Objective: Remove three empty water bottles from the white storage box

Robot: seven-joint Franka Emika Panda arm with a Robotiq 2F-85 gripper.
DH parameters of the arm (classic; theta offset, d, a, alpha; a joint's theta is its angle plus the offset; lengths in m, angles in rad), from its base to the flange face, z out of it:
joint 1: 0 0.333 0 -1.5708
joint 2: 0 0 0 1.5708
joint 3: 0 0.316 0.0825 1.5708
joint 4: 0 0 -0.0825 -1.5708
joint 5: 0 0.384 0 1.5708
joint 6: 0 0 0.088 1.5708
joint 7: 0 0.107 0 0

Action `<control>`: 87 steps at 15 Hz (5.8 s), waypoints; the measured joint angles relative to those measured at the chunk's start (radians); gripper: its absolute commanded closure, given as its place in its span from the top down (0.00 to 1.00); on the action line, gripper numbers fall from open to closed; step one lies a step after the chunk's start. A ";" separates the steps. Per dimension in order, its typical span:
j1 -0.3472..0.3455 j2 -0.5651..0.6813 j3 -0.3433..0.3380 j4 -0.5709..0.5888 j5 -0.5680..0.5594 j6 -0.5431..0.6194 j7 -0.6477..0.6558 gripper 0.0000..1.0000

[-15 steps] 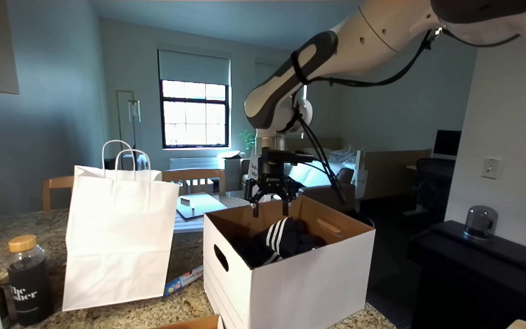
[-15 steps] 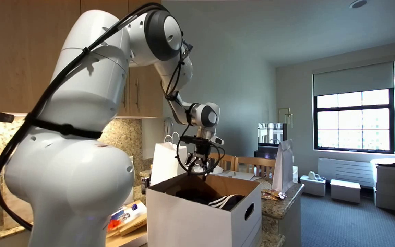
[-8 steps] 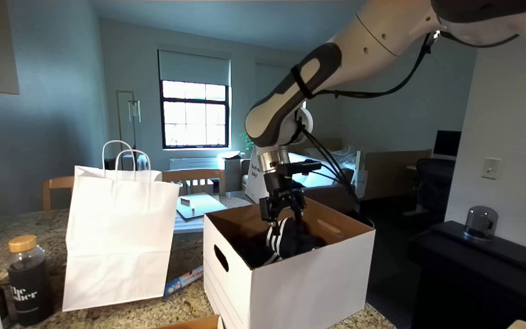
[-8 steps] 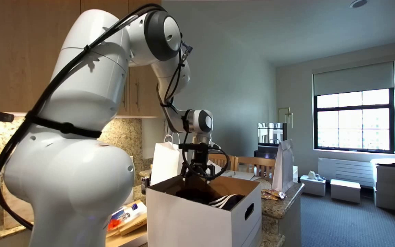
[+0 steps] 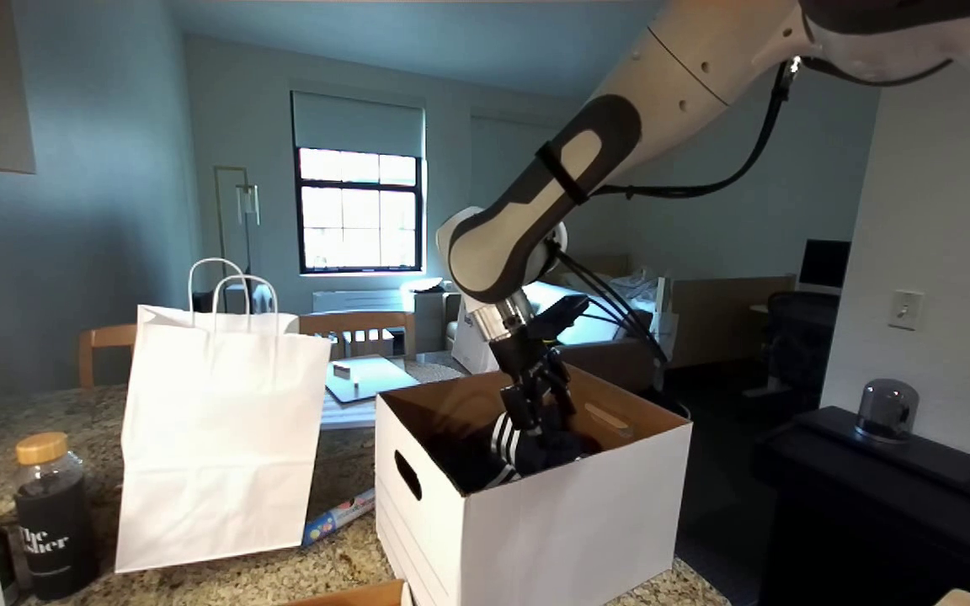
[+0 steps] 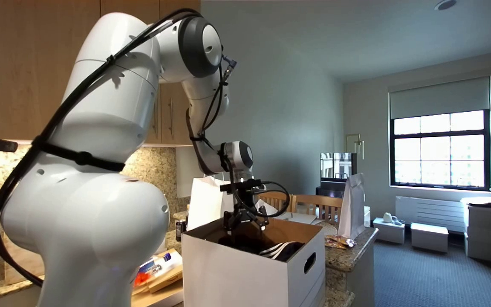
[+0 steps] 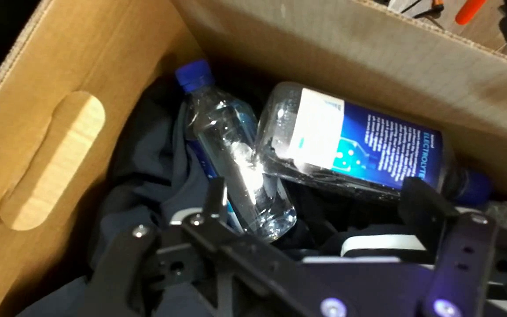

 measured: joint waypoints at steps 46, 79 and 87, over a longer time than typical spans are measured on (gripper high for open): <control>0.077 0.065 0.045 -0.008 -0.019 0.307 0.044 1.00; 0.041 -0.079 0.021 -0.076 0.052 0.059 -0.060 1.00; 0.035 -0.009 0.024 -0.043 0.042 0.057 -0.321 1.00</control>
